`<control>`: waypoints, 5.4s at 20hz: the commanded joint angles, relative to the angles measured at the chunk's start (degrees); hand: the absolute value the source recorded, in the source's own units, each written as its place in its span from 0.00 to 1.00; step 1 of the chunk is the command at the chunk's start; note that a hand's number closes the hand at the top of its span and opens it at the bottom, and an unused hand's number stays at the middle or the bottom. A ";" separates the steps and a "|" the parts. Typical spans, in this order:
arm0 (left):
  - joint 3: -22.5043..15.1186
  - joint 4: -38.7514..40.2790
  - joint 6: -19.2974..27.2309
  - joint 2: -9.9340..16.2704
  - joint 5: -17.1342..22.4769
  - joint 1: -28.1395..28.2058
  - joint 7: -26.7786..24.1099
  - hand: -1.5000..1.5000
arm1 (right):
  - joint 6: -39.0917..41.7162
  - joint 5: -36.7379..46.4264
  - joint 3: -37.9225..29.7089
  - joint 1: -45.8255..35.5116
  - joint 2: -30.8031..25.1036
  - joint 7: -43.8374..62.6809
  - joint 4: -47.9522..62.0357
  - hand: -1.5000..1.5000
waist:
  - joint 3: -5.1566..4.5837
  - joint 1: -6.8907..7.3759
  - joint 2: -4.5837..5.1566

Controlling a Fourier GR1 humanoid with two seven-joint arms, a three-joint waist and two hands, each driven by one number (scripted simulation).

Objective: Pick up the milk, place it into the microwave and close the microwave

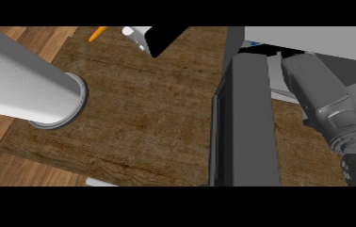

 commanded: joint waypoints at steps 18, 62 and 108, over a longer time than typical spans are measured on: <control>-3.59 4.59 -1.80 -1.69 -3.52 0.19 0.68 0.00 | -9.29 -2.12 -3.81 -2.11 5.93 -0.41 -2.91 0.00 | -0.11 -4.88 -2.14; -28.63 32.00 -2.09 -13.12 -42.89 -16.40 -12.88 1.00 | 32.59 -8.34 -0.95 43.71 9.69 -20.37 -18.43 0.00 | -0.65 -16.95 -6.69; -78.81 63.65 60.12 -13.08 -20.42 -56.47 -15.27 1.00 | 53.94 -44.87 12.84 81.70 -3.62 12.00 -98.19 0.00 | -0.83 -23.52 -4.03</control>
